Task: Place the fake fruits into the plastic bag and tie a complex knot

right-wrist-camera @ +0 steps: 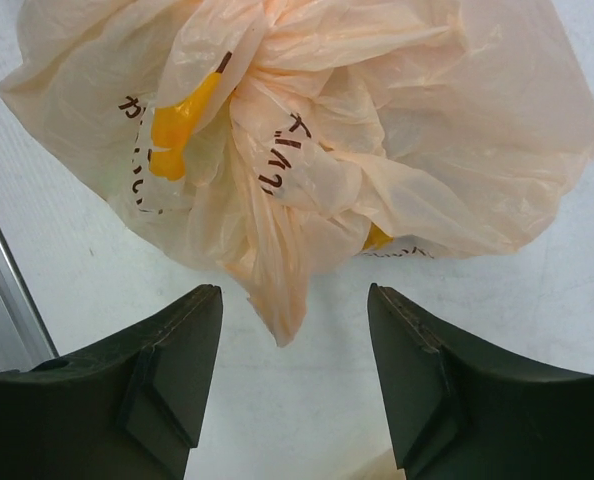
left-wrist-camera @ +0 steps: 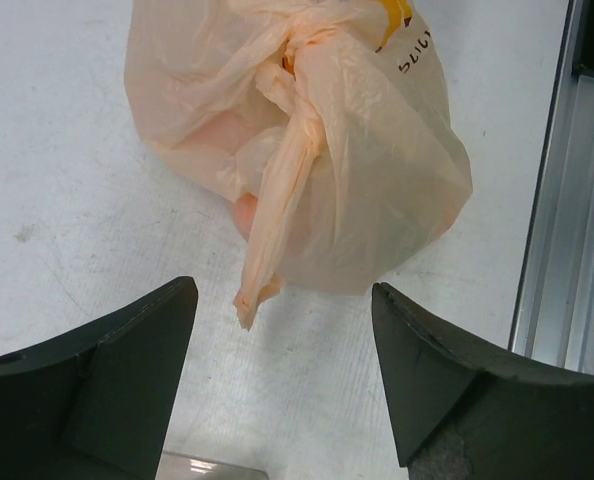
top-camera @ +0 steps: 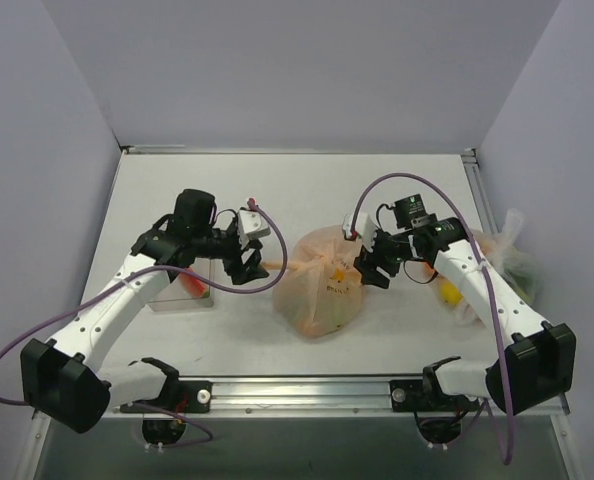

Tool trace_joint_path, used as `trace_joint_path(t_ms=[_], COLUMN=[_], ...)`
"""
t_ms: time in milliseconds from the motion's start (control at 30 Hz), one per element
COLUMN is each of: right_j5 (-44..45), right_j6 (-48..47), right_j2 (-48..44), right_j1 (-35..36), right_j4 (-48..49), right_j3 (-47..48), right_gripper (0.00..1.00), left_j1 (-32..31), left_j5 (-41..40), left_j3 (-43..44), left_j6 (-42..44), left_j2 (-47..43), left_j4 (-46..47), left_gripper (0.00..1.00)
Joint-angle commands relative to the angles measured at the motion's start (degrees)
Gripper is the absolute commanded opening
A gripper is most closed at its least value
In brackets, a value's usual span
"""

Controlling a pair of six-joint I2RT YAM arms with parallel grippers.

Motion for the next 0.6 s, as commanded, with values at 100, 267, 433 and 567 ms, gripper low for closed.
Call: trace_joint_path(t_ms=[100, 267, 433, 567], right_j5=[4.28, 5.78, 7.01, 6.48], right_j6=[-1.25, -0.72, -1.78, -1.78], right_j2=[3.68, 5.27, 3.87, 2.64], right_j1=[3.82, 4.35, 4.18, 4.35], right_j4=[-1.15, -0.53, -0.71, -0.71], right_j3=[0.14, 0.05, -0.92, -0.92], right_gripper=[0.54, 0.38, 0.09, 0.0], left_j1=[-1.97, -3.37, -4.87, -7.76], left_j5=[-0.65, -1.27, -2.23, -5.74], left_j3=[4.44, 4.88, 3.13, 1.28], left_j6=[7.98, 11.93, 16.84, 18.79], left_j2=[4.78, 8.12, 11.03, 12.43], left_j4=[-0.3, -0.3, 0.4, 4.53], left_gripper=[0.83, 0.83, 0.81, 0.77])
